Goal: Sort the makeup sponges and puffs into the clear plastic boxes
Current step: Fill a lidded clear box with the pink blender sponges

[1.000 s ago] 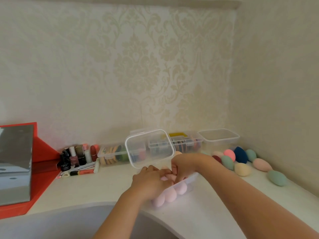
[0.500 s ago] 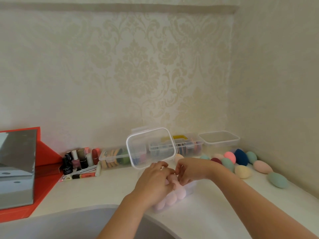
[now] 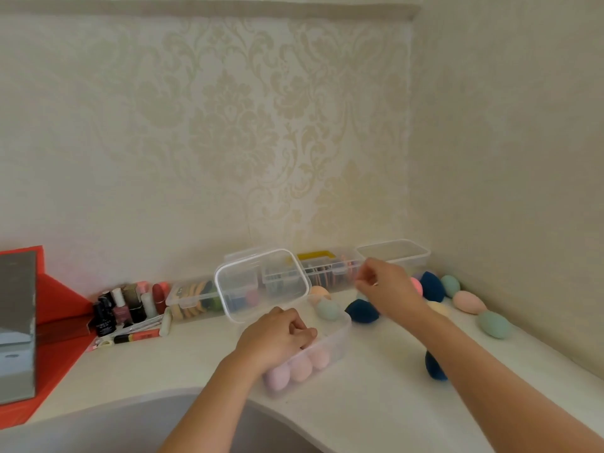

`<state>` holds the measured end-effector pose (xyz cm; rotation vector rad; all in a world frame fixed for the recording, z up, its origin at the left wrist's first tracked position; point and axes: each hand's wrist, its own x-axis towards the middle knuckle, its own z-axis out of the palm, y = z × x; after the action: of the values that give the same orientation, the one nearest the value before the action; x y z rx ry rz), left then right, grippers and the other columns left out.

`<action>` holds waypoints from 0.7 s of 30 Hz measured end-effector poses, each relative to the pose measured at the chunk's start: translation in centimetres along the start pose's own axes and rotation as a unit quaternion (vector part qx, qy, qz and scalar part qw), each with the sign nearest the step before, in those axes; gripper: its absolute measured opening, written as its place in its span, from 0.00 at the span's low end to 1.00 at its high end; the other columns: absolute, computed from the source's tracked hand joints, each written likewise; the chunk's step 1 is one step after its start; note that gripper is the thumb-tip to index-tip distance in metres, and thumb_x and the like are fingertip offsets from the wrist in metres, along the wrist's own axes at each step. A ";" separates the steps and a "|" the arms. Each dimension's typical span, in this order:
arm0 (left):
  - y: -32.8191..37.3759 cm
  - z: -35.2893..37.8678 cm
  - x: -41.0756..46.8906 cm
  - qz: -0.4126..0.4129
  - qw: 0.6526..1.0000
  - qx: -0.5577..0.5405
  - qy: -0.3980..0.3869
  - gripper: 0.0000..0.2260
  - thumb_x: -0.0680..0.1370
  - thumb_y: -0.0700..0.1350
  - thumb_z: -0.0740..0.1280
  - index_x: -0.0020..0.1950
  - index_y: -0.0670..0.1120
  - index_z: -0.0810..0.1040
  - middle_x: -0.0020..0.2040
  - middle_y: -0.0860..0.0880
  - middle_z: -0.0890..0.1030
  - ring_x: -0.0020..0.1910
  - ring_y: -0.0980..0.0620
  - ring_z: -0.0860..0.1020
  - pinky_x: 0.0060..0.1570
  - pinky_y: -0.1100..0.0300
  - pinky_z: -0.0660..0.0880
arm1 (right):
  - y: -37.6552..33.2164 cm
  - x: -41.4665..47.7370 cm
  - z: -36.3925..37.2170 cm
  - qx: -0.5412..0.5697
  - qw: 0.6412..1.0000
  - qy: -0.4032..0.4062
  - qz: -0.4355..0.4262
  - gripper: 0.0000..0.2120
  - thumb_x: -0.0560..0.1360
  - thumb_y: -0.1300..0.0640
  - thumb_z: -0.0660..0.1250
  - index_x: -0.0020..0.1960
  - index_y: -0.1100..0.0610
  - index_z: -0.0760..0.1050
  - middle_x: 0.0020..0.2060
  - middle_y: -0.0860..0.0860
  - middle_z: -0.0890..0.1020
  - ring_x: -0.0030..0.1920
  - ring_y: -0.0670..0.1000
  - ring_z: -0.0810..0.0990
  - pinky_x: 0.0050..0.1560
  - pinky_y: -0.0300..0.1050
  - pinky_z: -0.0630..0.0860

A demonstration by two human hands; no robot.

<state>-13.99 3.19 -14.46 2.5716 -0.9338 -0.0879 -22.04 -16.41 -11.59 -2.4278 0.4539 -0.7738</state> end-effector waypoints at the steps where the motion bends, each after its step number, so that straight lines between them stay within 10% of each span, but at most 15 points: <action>1: -0.1 0.1 0.1 0.000 1.000 -0.001 0.004 0.11 0.75 0.62 0.61 0.47 0.57 0.74 0.50 0.58 0.73 0.48 0.58 0.75 0.47 0.61 0.71 | 1.1 0.1 -1.0 -0.014 0.998 0.040 0.037 0.04 0.76 0.59 0.61 0.46 0.54 0.75 0.41 0.50 0.80 0.40 0.50 0.78 0.40 0.42 0.74; 6: -0.3 0.3 0.6 0.005 1.000 0.002 0.003 0.10 0.74 0.60 0.63 0.49 0.57 0.75 0.49 0.60 0.72 0.51 0.57 0.74 0.52 0.59 0.72 | 7.5 -0.1 -4.3 -0.274 0.948 0.011 0.162 0.12 0.79 0.59 0.56 0.60 0.60 0.69 0.59 0.57 0.74 0.59 0.56 0.73 0.58 0.44 0.68; 21: -0.4 0.8 0.9 0.018 0.999 0.038 -0.008 0.15 0.75 0.63 0.59 0.60 0.64 0.72 0.55 0.57 0.70 0.56 0.54 0.71 0.56 0.59 0.69 | 11.6 0.0 -4.7 -0.325 0.929 0.025 0.173 0.10 0.78 0.60 0.58 0.58 0.62 0.67 0.57 0.58 0.73 0.55 0.56 0.74 0.53 0.43 0.70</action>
<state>-13.22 2.65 -15.31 2.6266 -1.0069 -0.0625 -26.59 -27.47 -15.20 -2.7891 1.2930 -0.5876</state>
